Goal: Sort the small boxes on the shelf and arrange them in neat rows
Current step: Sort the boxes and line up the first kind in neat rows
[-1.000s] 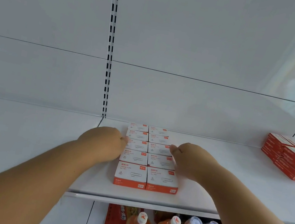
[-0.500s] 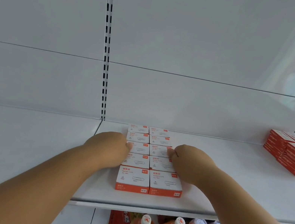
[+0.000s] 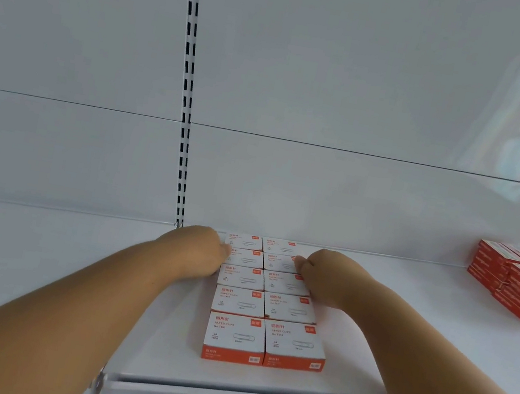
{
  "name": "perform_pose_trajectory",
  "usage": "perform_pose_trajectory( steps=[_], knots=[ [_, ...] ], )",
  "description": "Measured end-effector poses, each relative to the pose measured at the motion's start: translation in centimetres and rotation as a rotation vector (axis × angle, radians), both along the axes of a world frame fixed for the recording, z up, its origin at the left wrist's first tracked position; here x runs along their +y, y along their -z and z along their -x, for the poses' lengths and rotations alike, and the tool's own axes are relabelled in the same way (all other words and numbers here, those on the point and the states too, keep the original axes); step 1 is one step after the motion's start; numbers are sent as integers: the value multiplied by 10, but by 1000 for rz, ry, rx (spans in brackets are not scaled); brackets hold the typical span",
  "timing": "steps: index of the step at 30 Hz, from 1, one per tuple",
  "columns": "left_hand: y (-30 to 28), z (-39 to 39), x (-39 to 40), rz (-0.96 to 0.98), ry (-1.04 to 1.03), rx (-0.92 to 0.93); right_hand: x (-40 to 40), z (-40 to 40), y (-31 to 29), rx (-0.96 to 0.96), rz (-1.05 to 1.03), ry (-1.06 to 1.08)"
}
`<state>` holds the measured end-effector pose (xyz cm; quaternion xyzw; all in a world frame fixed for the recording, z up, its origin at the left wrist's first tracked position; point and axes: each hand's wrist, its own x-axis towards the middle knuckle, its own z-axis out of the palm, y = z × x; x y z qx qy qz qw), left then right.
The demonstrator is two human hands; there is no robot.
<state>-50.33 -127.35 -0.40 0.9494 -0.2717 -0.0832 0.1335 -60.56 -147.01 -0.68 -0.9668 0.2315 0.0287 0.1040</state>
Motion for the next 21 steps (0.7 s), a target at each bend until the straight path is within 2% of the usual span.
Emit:
perform_pose_trajectory(
  steps=[14, 18, 21],
  knots=[
    [16, -3, -6, -19, 7, -78, 3, -1, 4, 19, 90, -68],
    [10, -9, -5, -12, 35, -8, -2, -4, 0, 6, 4, -35],
    [1, -23, -7, -21, -17, -57, -8, -13, -11, -21, -53, -5]
  ],
)
